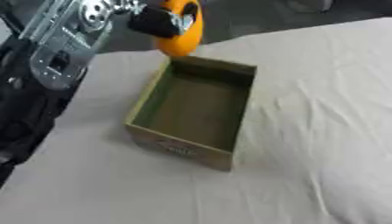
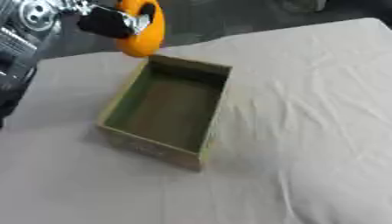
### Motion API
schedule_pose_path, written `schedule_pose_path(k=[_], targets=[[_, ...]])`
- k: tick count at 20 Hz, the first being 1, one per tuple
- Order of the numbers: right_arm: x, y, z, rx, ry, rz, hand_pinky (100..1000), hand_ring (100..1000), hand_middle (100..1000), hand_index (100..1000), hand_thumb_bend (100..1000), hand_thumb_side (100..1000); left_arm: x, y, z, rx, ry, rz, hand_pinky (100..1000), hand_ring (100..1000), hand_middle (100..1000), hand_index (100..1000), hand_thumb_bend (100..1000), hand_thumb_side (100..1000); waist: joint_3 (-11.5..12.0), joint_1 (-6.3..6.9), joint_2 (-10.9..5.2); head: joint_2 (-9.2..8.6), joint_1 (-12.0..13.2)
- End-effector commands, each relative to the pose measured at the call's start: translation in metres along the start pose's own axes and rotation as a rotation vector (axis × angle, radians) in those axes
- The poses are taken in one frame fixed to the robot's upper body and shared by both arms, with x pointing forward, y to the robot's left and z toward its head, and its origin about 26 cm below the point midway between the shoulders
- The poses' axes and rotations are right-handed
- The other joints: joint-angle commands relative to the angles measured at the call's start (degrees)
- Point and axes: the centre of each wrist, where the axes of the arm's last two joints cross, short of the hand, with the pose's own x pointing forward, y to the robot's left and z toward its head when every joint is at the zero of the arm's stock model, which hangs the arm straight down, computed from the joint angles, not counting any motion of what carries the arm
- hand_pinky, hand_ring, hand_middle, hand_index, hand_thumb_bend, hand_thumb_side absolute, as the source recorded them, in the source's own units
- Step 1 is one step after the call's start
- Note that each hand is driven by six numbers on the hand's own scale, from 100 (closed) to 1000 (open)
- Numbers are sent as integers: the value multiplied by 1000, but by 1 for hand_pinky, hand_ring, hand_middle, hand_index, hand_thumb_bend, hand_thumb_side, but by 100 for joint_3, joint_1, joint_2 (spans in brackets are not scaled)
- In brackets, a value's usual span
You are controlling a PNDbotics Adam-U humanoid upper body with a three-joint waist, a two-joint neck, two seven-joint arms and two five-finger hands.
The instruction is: Pick up objects on the table and place them in the box.
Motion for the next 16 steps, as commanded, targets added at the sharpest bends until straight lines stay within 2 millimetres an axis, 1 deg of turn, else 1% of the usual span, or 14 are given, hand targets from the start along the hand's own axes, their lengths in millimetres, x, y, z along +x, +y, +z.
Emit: schedule_pose_path(k=[1,3,5,8,9,11,12,13,14,15,16], targets=[[6,-2,-8,4,-35,-2,755,802,783,878,100,575,4,-5,-7,-23,-13,-3,668,705,570,296,100,323,-17,-37,-72,17,12],[6,-1,-9,3,-37,-4,755,802,783,877,100,574,6,-16,-12,-49,-16,-4,667,704,571,301,100,316,-28,-33,-52,12,18],[6,-1,-9,3,-38,-6,755,802,783,877,100,573,6,-27,-17,-69,-15,-21,667,706,579,314,100,286,-38,-28,-33,1,25],[7,-1,-10,3,-40,-8,756,802,783,877,100,573,4,-44,-25,-101,-12,-53,680,722,606,379,100,227,-50,-18,-14,-10,32],[7,-1,-10,3,-40,-8,756,802,783,877,100,573,3,-49,-27,-114,-11,-67,683,728,614,430,100,208,-52,-13,-11,-11,32],[7,-1,-10,2,-40,-8,756,802,783,877,100,574,-1,-57,-30,-135,-9,-85,687,733,620,458,100,195,-52,-6,-5,-17,28],[7,-1,-10,2,-40,-8,756,802,783,877,100,574,-3,-60,-30,-144,-8,-90,690,739,629,498,100,190,-51,-3,-1,-21,24],[7,-1,-10,2,-39,-7,756,802,783,877,100,574,-4,-63,-31,-152,-8,-92,692,741,633,512,100,192,-50,-1,3,-23,20],[7,-1,-10,1,-40,-7,755,802,783,877,100,574,-5,-65,-32,-159,-8,-94,697,746,641,547,100,197,-50,2,6,-25,20],[7,-1,-10,1,-39,-7,755,802,783,877,100,573,-6,-67,-32,-167,-9,-96,709,758,660,639,100,210,-51,5,9,-23,21],[7,-1,-10,1,-39,-7,756,802,782,877,100,573,-7,-68,-32,-174,-11,-99,718,767,676,686,100,226,-52,7,11,-21,21]])
